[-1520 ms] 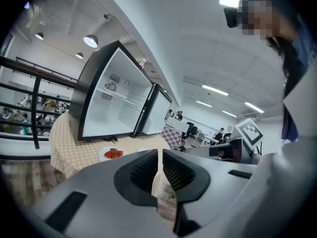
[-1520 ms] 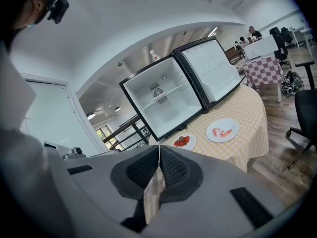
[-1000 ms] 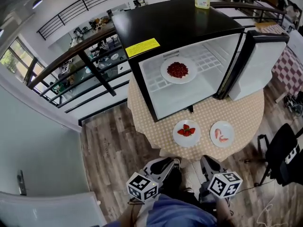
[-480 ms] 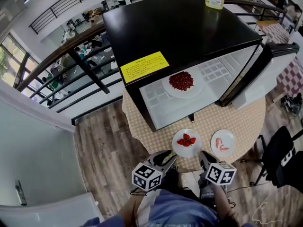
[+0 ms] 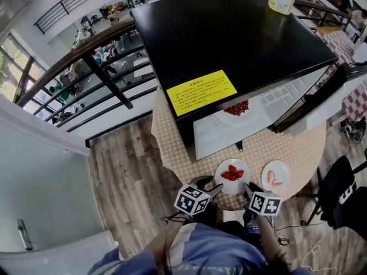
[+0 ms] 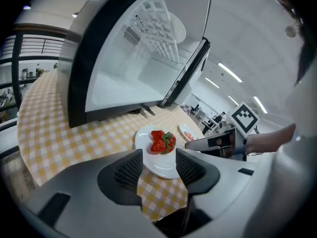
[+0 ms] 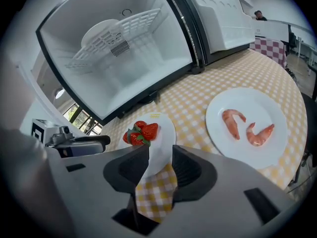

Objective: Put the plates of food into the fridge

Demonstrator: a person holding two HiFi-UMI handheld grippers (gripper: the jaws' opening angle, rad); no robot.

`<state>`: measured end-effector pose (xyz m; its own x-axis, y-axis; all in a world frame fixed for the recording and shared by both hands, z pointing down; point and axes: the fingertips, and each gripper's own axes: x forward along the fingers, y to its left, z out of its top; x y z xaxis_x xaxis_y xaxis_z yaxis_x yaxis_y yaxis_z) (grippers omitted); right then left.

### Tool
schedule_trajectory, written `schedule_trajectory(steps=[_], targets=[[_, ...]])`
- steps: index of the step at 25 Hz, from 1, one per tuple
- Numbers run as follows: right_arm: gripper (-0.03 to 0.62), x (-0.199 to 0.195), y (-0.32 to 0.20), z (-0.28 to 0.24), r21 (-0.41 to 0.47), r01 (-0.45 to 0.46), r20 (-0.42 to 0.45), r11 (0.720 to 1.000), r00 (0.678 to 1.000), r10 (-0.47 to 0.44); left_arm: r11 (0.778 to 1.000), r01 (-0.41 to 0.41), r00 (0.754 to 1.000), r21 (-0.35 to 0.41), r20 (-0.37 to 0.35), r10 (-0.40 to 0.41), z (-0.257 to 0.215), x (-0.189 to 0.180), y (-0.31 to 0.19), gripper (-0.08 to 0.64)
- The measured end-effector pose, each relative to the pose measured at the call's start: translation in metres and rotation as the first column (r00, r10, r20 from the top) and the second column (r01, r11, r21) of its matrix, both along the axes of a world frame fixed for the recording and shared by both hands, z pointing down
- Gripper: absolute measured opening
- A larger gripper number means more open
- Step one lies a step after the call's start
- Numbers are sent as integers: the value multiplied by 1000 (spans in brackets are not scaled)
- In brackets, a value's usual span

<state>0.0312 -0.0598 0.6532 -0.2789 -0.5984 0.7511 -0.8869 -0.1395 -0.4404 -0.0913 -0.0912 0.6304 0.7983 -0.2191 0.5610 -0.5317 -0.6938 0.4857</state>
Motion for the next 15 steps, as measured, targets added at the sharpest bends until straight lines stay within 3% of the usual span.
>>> schedule_trajectory(steps=[4, 9, 13, 15], targets=[[140, -2, 1, 13, -33, 29, -21, 999, 999, -30, 999, -6, 999, -31, 46, 7, 21, 3, 3, 202], [140, 1, 1, 16, -35, 45, -52, 998, 998, -47, 999, 46, 991, -20, 123, -43, 32, 0, -3, 202], [131, -1, 3, 17, -28, 82, -71, 996, 994, -84, 1000, -2, 979, 22, 205, -3, 38, 5, -1, 202], [124, -2, 4, 17, -34, 94, -53, 995, 994, -96, 999, -16, 977, 30, 213, 9, 39, 8, 0, 202]])
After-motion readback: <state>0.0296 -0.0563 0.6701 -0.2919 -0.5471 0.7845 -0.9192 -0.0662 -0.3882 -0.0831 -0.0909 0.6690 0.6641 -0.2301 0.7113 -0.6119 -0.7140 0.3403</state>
